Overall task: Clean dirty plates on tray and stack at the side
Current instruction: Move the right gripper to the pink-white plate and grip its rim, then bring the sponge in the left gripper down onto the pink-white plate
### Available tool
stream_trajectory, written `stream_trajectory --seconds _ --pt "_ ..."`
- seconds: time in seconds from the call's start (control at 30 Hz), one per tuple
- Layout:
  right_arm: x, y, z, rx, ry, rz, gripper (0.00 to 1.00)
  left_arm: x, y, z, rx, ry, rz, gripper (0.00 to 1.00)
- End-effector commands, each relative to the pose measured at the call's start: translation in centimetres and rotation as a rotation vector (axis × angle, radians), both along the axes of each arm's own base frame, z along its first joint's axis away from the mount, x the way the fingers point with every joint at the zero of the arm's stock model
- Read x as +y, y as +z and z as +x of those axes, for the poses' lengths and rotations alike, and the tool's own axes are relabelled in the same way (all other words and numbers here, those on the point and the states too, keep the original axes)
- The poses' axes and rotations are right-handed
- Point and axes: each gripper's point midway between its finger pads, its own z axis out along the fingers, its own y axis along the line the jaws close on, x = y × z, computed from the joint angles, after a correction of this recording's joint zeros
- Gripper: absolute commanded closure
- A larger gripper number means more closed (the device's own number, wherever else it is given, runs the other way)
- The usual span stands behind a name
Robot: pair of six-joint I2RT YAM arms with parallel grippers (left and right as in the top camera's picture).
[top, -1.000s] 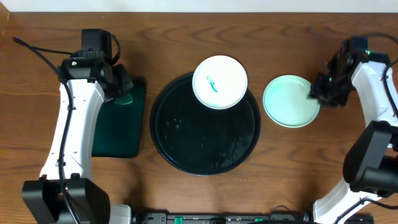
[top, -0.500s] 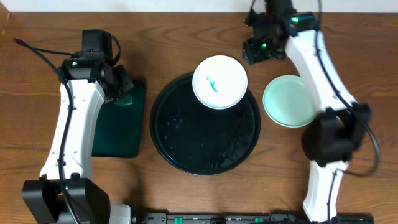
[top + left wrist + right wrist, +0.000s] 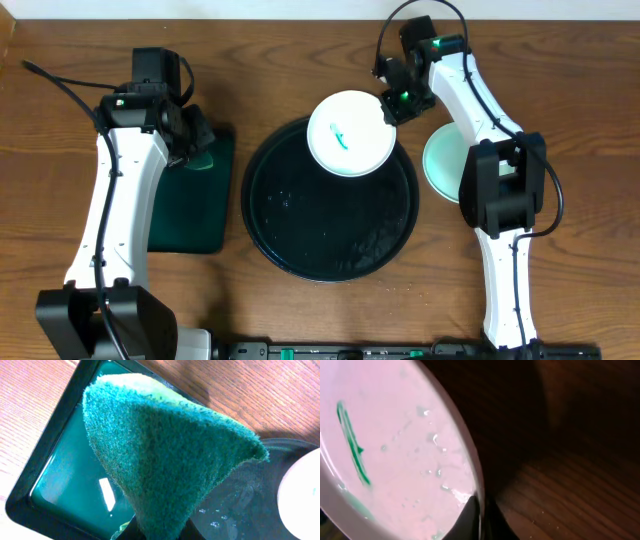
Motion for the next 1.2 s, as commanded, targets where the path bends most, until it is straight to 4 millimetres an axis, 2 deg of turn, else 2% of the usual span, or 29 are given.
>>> stream_trajectory --seconds 0.0,0.07,0.13,0.23,0.3,0.4,0.53,0.67,0.77,0.83,0.9,1.0,1.07,1.13,1.17 --pt "0.7 1.8 -0.2 0.001 -0.017 0.021 0.99 0.1 -0.1 -0.1 0.007 -0.011 0.006 0.93" --pt "1.2 3.3 -1.0 0.025 -0.029 0.042 0.99 0.1 -0.1 -0.1 0.007 -0.01 0.006 0.93" --pt "2.1 5.6 -2.8 0.069 -0.039 0.084 0.99 0.1 -0.1 -0.1 0.007 -0.01 0.006 0.93" --pt "2.4 7.3 -5.1 0.161 -0.142 0.068 0.99 0.0 -0.2 -0.3 0.015 -0.012 0.006 0.93" --pt "2.7 7.2 -6.7 0.229 -0.19 0.041 0.99 0.0 -0.3 -0.5 0.023 -0.013 0.005 0.93" --pt "3.1 4.3 -8.9 0.33 -0.318 -0.062 0.99 -0.2 -0.3 -0.6 0.027 -0.016 0.005 0.93" --pt "5.2 0.6 -10.8 0.369 -0.367 -0.095 0.99 -1.0 -0.6 -0.8 0.037 -0.039 0.005 0.93" --pt "6.3 -1.6 -12.1 0.37 -0.358 -0.123 0.99 -1.7 -0.9 -0.9 0.046 -0.061 0.005 0.93" --pt "6.6 -2.1 -12.8 0.378 -0.332 -0.135 0.98 -2.3 -0.9 -0.9 0.046 -0.073 -0.01 0.93" --pt "6.7 -2.3 -13.2 0.373 -0.307 -0.146 0.89 -2.9 -1.0 -0.9 0.044 -0.059 -0.054 0.93" --pt "6.6 -2.5 -12.8 0.335 -0.27 -0.163 0.87 -3.7 -1.0 -1.0 0.045 -0.056 -0.102 0.93" --pt "6.3 -2.6 -12.0 0.295 -0.218 -0.156 0.75 -4.5 -1.1 -1.1 0.051 -0.07 -0.138 0.93" --pt "6.2 -2.6 -11.9 0.289 -0.204 -0.153 0.71 -5.1 -1.2 -1.1 0.052 -0.086 -0.137 0.93" --pt "6.4 -2.7 -11.8 0.284 -0.203 -0.151 0.72 -6.0 -1.4 -1.2 0.054 -0.114 -0.136 0.93" --pt "6.6 -2.8 -11.7 0.278 -0.208 -0.147 0.82 -6.8 -1.5 -1.3 0.059 -0.144 -0.13 0.93"
